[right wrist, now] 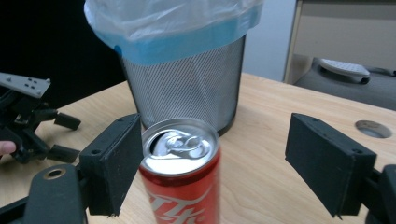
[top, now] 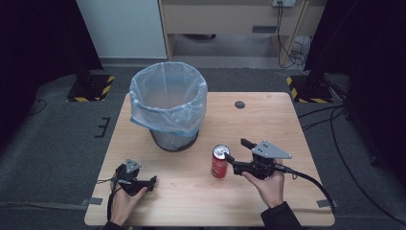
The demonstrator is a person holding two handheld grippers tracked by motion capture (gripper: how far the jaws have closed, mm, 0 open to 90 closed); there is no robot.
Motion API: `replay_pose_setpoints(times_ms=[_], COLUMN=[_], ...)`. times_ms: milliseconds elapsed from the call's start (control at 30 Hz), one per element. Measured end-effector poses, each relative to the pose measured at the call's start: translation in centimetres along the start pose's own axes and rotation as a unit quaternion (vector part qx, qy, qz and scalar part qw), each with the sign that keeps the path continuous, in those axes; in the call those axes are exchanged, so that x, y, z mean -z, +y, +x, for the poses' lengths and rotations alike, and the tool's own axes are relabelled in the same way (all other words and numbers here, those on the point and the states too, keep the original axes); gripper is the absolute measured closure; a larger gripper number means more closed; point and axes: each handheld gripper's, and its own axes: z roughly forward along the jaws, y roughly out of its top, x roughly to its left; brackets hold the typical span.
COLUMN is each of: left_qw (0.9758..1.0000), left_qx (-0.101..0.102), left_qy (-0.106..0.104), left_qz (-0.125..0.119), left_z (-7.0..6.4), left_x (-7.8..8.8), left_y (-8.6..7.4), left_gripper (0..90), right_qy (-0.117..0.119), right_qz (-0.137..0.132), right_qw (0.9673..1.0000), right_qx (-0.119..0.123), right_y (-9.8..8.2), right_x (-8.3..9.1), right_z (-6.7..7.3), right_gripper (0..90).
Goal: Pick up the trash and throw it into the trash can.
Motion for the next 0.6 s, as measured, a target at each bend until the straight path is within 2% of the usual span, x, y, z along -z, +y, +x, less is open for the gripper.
replay_pose_setpoints(times_ms=[333, 600], left_qw=[1.0000, 1.0000], left_qx=[-0.001, -0.001], left_qy=[0.000, 0.000], left_qz=[0.000, 0.000], left_z=[0.0, 0.0], left_x=[0.0, 0.0], left_y=[0.0, 0.0], left_gripper=[0.0, 0.0], right_qy=[0.014, 0.011], right_qz=[0.018, 0.034], right_qw=[0.9997, 0.9993], right_qx=[0.005, 0.010], right_y=[-1.6, -2.9], right_x=[-1.7, -3.0], right_z=[0.8, 1.2], right_gripper=[19.5, 19.5])
